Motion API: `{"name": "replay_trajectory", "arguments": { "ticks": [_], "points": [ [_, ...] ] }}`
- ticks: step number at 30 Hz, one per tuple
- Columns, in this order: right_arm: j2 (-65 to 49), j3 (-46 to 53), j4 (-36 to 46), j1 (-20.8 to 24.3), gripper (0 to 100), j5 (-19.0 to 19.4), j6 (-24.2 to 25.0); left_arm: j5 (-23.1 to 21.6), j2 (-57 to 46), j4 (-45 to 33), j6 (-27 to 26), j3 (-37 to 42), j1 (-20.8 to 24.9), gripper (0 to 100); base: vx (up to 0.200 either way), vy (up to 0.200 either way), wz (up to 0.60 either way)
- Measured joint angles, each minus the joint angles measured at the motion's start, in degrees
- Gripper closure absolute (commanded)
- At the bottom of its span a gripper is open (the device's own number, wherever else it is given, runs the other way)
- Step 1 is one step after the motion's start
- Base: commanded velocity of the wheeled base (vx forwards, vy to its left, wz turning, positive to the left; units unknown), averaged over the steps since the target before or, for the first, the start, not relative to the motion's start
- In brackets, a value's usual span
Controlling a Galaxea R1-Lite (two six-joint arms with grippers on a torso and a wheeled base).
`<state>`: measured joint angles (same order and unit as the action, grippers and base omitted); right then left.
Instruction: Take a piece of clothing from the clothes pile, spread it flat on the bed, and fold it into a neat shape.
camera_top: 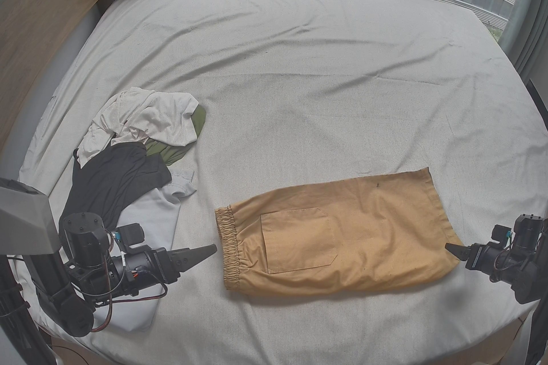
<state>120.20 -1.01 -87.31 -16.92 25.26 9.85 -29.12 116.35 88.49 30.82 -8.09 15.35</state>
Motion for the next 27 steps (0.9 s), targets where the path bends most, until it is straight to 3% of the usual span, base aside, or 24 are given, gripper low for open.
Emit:
{"name": "replay_trajectory", "arguments": {
  "ticks": [5,10,27],
  "points": [
    [-1.7,-0.9,-0.7,-3.6,0,0.1,0.0,0.0,2.5,0.0,-2.6,-0.2,0.9,0,0.0,0.0,0.0],
    [-3.9,-4.8,-0.8,-3.8,0,0.2,1.3,0.4,5.2,0.2,-3.9,-1.1,1.7,0,0.0,0.0,0.0],
    [-11.5,-21.2,-0.9,15.9,0,4.1,12.2,1.2,12.2,0.3,-4.1,-6.1,3.0,0,0.0,0.0,0.0]
  ]
}}
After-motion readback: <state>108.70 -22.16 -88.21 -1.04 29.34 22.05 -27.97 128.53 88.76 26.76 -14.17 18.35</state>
